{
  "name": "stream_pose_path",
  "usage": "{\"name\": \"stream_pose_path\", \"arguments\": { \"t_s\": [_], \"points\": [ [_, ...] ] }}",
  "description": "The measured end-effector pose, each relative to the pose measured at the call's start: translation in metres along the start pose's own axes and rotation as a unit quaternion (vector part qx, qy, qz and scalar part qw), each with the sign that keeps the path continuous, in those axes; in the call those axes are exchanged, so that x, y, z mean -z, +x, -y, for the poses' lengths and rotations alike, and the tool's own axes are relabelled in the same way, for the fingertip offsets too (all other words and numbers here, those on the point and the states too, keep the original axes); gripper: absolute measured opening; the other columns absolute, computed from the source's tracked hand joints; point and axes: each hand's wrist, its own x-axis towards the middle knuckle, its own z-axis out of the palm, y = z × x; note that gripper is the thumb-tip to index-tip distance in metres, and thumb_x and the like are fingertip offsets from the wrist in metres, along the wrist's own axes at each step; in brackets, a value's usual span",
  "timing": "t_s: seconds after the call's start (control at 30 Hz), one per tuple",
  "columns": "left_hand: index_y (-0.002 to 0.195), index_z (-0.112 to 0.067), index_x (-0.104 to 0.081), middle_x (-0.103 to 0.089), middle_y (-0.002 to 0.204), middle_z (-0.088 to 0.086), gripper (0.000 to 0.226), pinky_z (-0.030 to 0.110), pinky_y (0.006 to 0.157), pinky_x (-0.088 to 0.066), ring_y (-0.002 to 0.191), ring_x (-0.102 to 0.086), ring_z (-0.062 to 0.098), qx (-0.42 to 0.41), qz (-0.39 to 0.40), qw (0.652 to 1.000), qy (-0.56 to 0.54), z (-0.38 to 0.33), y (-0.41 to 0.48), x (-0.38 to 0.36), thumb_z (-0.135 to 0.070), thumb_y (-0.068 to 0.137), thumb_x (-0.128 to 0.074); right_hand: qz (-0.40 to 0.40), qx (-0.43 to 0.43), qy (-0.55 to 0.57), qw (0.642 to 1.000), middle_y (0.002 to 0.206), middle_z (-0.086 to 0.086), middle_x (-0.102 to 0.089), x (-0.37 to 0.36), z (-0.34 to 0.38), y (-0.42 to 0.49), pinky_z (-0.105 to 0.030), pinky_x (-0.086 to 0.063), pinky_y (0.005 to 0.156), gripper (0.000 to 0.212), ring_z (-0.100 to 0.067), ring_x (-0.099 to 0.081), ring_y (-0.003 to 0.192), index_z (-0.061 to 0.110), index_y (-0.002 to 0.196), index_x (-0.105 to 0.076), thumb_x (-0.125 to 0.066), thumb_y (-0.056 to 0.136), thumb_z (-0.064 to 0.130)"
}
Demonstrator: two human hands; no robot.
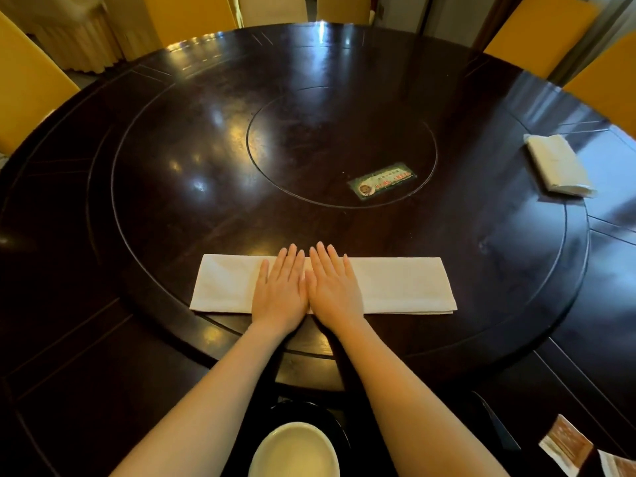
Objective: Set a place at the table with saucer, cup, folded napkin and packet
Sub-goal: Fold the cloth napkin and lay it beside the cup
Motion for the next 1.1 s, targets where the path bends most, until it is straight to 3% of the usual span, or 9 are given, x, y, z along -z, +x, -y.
{"name": "stream_pose_path", "arguments": {
  "t_s": [0.23, 0.37, 0.77, 0.87, 1.0, 1.1],
  "points": [
    [0.15, -0.017, -0.013, -0.008, 0.16, 0.001, 0.072, 0.041, 0.118, -0.002, 0.147, -0.004, 0.016, 0.059, 0.003, 0.998, -0.005, 0.055, -0.001, 0.009, -0.059, 0.091, -0.021, 0.001, -0.077, -0.008, 0.997, 0.159, -0.004, -0.006, 0.013, -0.06, -0.013, -0.041, -0.002, 0.117, 0.058, -0.022, -0.001, 0.146, 0.019, 0.15, -0.008, -0.015, 0.098, 0.044],
    [0.149, -0.012, -0.012, -0.007, 0.16, 0.005, 0.078, 0.038, 0.12, -0.005, 0.147, -0.003, 0.018, 0.082, 0.009, 0.997, -0.005, 0.083, -0.008, 0.015, -0.063, 0.09, -0.02, -0.003, -0.146, 0.002, 0.989, 0.159, -0.004, -0.002, 0.023, -0.106, -0.028, -0.039, -0.003, 0.118, 0.059, -0.02, 0.001, 0.146, 0.016, 0.15, -0.004, -0.013, 0.099, 0.044],
    [0.15, -0.013, -0.001, 0.005, 0.16, 0.005, 0.078, 0.035, 0.119, 0.003, 0.147, 0.007, 0.017, 0.063, 0.078, 0.995, -0.018, 0.095, -0.003, 0.022, -0.062, 0.091, -0.017, -0.004, -0.165, -0.025, 0.986, 0.159, -0.006, 0.001, 0.036, -0.134, -0.052, -0.036, 0.001, 0.118, 0.057, -0.021, 0.002, 0.146, 0.013, 0.149, 0.0, -0.013, 0.1, 0.038],
    [0.15, -0.016, -0.002, 0.003, 0.16, 0.006, 0.067, 0.037, 0.118, 0.001, 0.147, 0.006, 0.02, 0.033, 0.079, 0.996, -0.018, 0.091, -0.005, 0.03, -0.05, 0.097, -0.023, -0.068, -0.235, 0.031, 0.969, 0.157, -0.012, -0.014, 0.048, -0.133, -0.058, -0.04, -0.019, 0.115, 0.058, -0.028, -0.015, 0.143, 0.008, 0.148, -0.014, -0.036, 0.099, 0.03],
    [0.149, -0.015, -0.016, -0.014, 0.158, 0.01, 0.056, 0.036, 0.118, -0.008, 0.147, -0.009, 0.025, -0.085, 0.015, 0.996, 0.002, 0.046, -0.018, 0.041, -0.012, 0.097, -0.034, -0.086, -0.338, 0.073, 0.934, 0.137, -0.017, -0.041, 0.065, -0.142, -0.064, -0.041, -0.041, 0.097, 0.051, -0.033, -0.041, 0.122, 0.004, 0.137, -0.035, -0.053, 0.092, 0.023],
    [0.133, -0.01, -0.051, -0.039, 0.146, 0.019, 0.046, 0.041, 0.112, -0.03, 0.136, -0.037, 0.034, -0.178, -0.004, 0.982, -0.064, -0.002, -0.03, 0.047, 0.001, 0.088, -0.046, -0.05, -0.389, 0.213, 0.895, 0.132, -0.018, -0.042, 0.077, -0.15, -0.056, -0.037, -0.044, 0.085, 0.045, -0.033, -0.049, 0.113, 0.003, 0.13, -0.041, -0.057, 0.09, 0.016]
  ]
}}
